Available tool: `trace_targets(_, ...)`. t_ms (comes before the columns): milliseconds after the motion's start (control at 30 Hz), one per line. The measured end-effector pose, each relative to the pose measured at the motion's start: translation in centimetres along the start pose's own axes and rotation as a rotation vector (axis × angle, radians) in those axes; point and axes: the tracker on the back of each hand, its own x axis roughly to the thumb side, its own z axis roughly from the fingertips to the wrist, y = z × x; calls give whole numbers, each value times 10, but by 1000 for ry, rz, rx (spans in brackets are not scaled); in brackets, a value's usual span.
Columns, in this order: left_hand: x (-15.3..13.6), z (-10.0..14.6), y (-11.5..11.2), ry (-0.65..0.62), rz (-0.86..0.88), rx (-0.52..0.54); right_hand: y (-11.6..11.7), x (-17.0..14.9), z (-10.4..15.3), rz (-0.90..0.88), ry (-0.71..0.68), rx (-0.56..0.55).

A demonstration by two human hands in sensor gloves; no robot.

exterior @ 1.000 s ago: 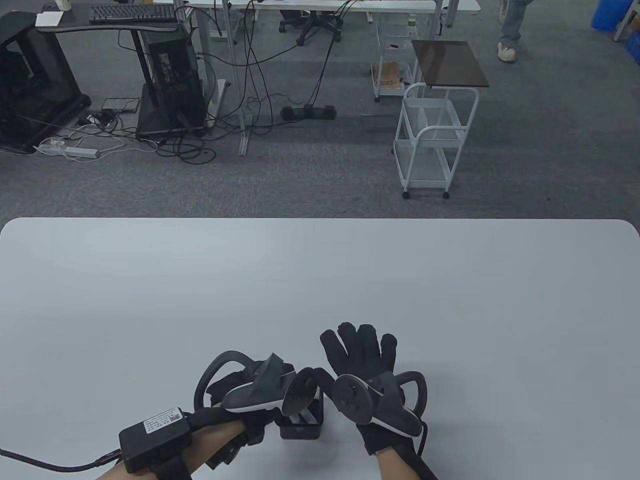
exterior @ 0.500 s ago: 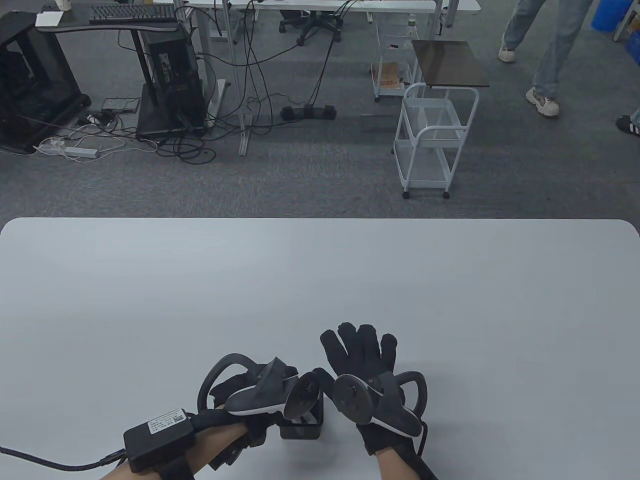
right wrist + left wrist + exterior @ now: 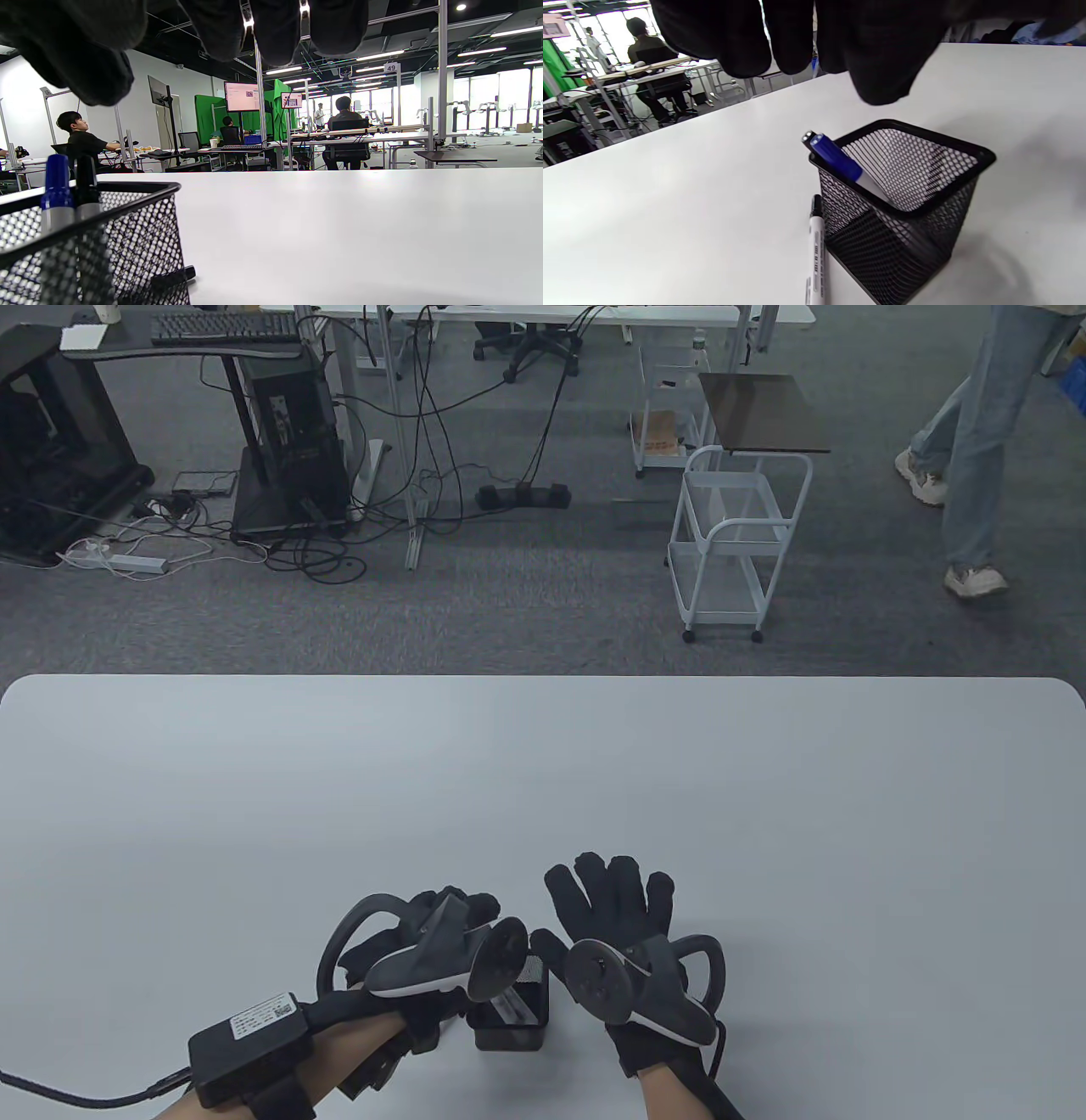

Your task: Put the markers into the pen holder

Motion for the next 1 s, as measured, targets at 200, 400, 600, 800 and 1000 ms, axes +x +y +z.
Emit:
trace_targets(200, -12, 9, 1, 149, 27, 22, 0, 0, 0, -2, -2, -7)
trace_targets(400, -25, 12, -15, 288, 133, -87, 0, 0, 1, -7, -2, -11)
trace_targets(600, -21, 12, -50, 305, 144, -104, 0, -1, 1, -11, -2, -14)
trace_targets(800, -16, 7, -91, 317, 146, -181, 0, -1, 1, -13, -3, -12)
trace_targets(1000, -9, 2, -127, 359, 189, -218, 0, -1, 2, -15, -4, -9)
